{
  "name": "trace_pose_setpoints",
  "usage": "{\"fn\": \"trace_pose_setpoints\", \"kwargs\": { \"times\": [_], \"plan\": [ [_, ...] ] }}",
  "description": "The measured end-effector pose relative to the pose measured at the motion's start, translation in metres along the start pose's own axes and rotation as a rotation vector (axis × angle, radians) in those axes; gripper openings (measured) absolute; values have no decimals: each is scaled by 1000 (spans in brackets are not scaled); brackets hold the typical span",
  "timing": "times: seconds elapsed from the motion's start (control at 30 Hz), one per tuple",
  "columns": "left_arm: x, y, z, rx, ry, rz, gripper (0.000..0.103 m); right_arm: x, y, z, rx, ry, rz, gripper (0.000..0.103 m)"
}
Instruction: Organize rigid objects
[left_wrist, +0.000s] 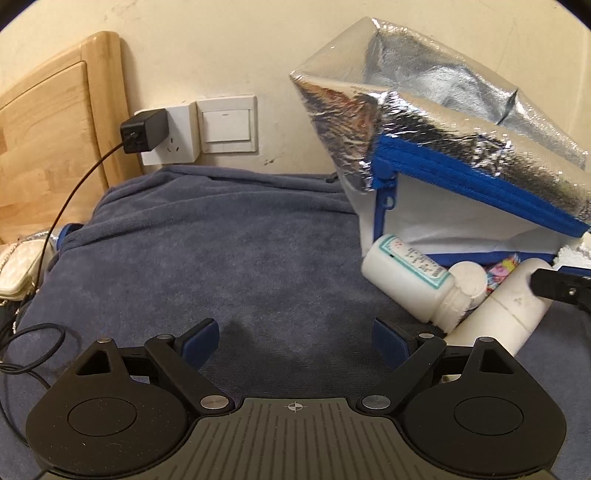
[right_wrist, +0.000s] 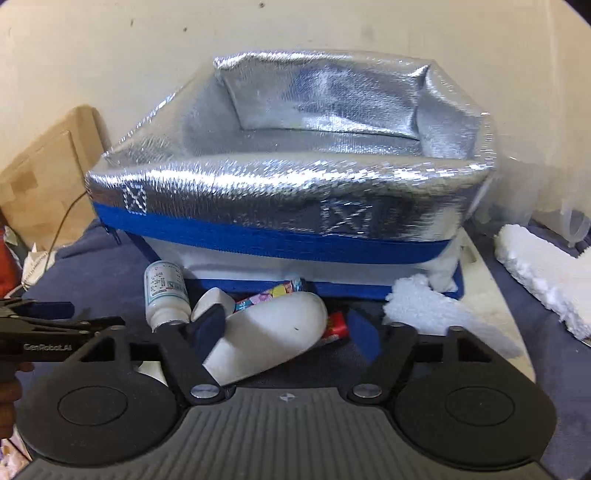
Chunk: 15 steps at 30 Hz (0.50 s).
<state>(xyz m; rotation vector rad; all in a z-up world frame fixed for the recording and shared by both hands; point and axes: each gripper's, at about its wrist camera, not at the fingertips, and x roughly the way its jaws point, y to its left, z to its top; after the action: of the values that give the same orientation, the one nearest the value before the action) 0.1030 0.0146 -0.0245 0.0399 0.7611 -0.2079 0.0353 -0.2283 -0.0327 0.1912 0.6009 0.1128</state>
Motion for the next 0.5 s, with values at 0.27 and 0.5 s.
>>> {"fn": "trace_pose_setpoints", "kwargs": {
  "times": [0.27, 0.5],
  "plan": [
    [-4, -28, -7, 60, 4, -37, 91, -12, -12, -19, -10, 93, 55, 37],
    [-7, -31, -10, 58, 11, -26, 92, -2, -20, -20, 115, 97, 138, 58]
  ]
}}
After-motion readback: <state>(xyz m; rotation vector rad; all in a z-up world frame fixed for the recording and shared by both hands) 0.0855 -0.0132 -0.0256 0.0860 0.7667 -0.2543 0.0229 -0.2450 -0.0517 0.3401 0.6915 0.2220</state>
